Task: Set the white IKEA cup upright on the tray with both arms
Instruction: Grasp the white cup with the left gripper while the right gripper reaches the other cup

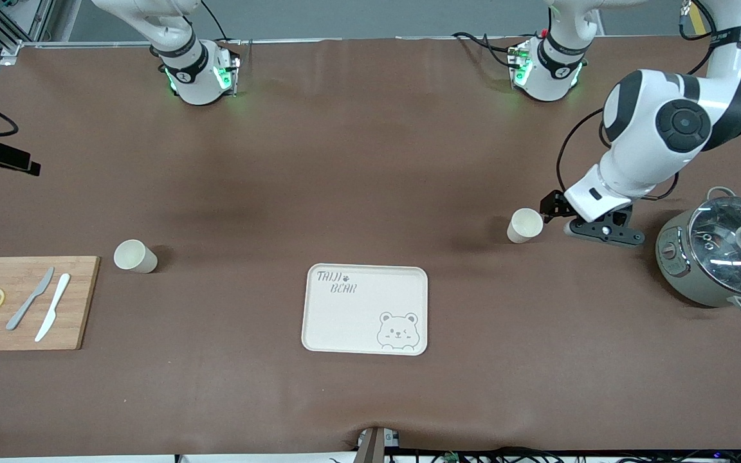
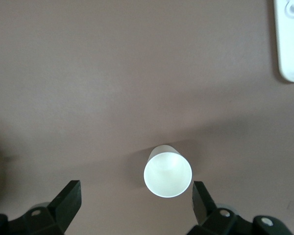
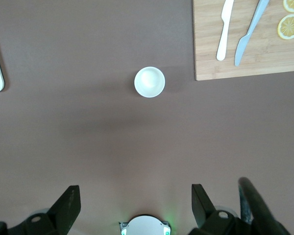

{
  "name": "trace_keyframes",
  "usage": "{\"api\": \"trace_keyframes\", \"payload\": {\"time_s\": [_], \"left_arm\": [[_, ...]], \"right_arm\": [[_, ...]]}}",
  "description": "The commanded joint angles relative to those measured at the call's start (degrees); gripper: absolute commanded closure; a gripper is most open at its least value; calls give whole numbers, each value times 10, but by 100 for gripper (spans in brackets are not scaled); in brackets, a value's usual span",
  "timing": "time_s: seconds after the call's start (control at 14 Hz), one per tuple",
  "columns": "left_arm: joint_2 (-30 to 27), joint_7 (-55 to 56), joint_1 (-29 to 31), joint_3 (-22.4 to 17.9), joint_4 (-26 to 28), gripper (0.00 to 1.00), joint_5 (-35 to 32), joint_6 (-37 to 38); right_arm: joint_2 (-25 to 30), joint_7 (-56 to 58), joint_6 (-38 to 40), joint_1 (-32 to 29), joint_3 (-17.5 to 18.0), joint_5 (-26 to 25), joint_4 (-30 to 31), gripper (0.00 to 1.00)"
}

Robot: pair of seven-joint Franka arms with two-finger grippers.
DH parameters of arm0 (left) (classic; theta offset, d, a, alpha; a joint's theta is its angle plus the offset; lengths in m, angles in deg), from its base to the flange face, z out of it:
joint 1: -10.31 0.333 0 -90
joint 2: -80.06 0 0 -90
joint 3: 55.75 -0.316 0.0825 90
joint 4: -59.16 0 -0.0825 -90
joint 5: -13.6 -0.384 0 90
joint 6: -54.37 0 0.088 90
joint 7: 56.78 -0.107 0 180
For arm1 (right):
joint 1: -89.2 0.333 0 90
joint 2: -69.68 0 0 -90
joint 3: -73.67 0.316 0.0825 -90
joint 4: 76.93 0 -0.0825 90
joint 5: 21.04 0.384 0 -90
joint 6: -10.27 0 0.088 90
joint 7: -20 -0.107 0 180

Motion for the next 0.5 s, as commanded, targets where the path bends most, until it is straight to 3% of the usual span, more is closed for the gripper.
{"api": "trace_keyframes", "payload": {"time_s": [0.0, 0.43], "left_arm": [[-16, -6, 6, 6, 48, 0, 1, -38], [10, -5, 6, 6, 118, 0, 1, -157]], "right_arm": [[4, -7, -10, -10, 8, 5, 20, 0], [3, -41, -50, 7, 9, 6, 71, 0]]}}
